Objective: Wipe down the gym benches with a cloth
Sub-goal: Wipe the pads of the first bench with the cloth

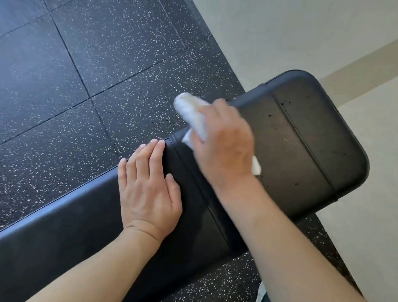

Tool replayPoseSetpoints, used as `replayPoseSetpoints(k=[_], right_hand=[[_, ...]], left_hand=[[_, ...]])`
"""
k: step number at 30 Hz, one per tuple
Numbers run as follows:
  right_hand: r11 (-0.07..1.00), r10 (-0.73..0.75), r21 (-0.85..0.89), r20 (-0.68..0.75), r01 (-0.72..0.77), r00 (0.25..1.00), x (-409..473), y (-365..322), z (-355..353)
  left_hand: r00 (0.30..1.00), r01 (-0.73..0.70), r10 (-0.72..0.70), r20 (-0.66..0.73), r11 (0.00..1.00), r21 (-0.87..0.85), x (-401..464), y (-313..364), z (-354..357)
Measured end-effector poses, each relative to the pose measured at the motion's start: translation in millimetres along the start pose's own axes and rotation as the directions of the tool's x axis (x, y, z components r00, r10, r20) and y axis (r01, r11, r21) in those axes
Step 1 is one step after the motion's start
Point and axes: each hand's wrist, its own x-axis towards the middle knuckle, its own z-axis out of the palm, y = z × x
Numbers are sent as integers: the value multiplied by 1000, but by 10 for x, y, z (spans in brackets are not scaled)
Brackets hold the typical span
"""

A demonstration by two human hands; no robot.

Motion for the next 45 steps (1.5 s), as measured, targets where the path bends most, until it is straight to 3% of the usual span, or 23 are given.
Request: replayPoseSetpoints(k=[5, 11, 14, 18, 20, 23, 26, 31, 35, 38, 45], right_hand=[[993, -87, 79, 31, 85, 996, -100, -239, 91], [991, -132, 36, 11, 131, 991, -538, 374, -220], [1000, -17, 5, -68, 18, 998, -383, 778, -347], [988, 154, -15, -96, -156, 983, 205, 634, -210], [982, 158, -94, -50, -162, 986, 496, 440, -69], [954, 141, -286, 158, -91, 977, 753, 160, 106], [968, 62, -251, 294, 15, 954, 641, -162, 160], [980, -195, 12, 201, 197, 960, 223, -95, -3], [974, -59, -210, 101, 80, 993, 578, 636, -116], [980, 80, -184, 34, -72, 996, 790, 782, -133], [992, -122, -11, 79, 123, 989, 86, 38, 37]], left_hand=[[1000, 5, -5, 17, 1000, -2, -4, 10, -14], [1000, 7, -7, 18, 1000, 2, -12, 4, -4], [1000, 10, -10, 8, 1000, -7, -9, -17, 4], [1000, 1, 0, 10, 1000, -24, 2, -17, 4], [1000, -3, 3, 9, 1000, -25, -3, -25, 4], [1000, -2, 2, 24, 1000, -15, 0, -21, 1], [999, 3, -3, 39, 1000, -17, 8, 1, -24], [1000, 0, 1, 28, 1000, -12, -4, -26, -22], [999, -4, 4, 33, 1000, -5, 4, -17, -11], [999, -10, 10, 44, 1000, 2, 8, -16, 8], [999, 0, 0, 36, 1000, 1, 8, -2, -29]])
